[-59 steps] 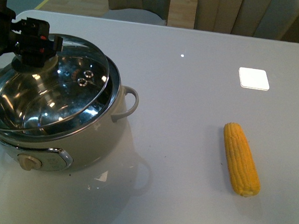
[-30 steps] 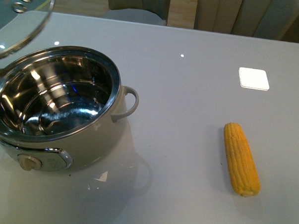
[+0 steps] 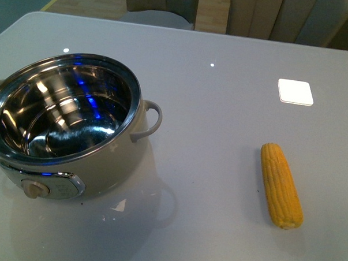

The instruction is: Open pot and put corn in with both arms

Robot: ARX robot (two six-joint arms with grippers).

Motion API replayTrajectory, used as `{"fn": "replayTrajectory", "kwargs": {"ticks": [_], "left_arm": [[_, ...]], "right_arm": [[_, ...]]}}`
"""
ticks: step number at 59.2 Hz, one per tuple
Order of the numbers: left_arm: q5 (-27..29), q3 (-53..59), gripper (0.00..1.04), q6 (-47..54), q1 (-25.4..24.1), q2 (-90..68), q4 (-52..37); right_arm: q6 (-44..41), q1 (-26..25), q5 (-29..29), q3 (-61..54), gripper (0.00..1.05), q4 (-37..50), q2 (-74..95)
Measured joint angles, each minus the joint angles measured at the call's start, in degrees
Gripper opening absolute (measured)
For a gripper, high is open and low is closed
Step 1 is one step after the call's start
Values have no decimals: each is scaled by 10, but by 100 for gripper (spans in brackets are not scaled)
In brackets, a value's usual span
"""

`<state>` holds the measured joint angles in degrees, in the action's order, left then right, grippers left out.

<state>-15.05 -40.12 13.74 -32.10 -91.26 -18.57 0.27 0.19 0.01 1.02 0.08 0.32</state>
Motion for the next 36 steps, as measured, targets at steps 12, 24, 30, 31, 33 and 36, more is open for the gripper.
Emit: {"fn": "replayTrajectory", "kwargs": {"ticks": [12,24,30,31,33,36], "left_arm": [[-21,8,45,12,-52,-90,-81],[-28,21,45,14,-61,-192,-163],[-28,17,45,16,-60,-239,-191],[-27,16,45,16,-60,-244,-193],[-27,12,45,17,-59,-259,-197],[-23,3,45,18,-56,-283,-204]], "right_arm": [[0,0,0,0,96,0,0],[0,0,0,0,96,0,0],[0,0,0,0,96,0,0],[0,0,0,0,96,0,0],[0,0,0,0,96,0,0],[0,0,0,0,96,0,0]]}}
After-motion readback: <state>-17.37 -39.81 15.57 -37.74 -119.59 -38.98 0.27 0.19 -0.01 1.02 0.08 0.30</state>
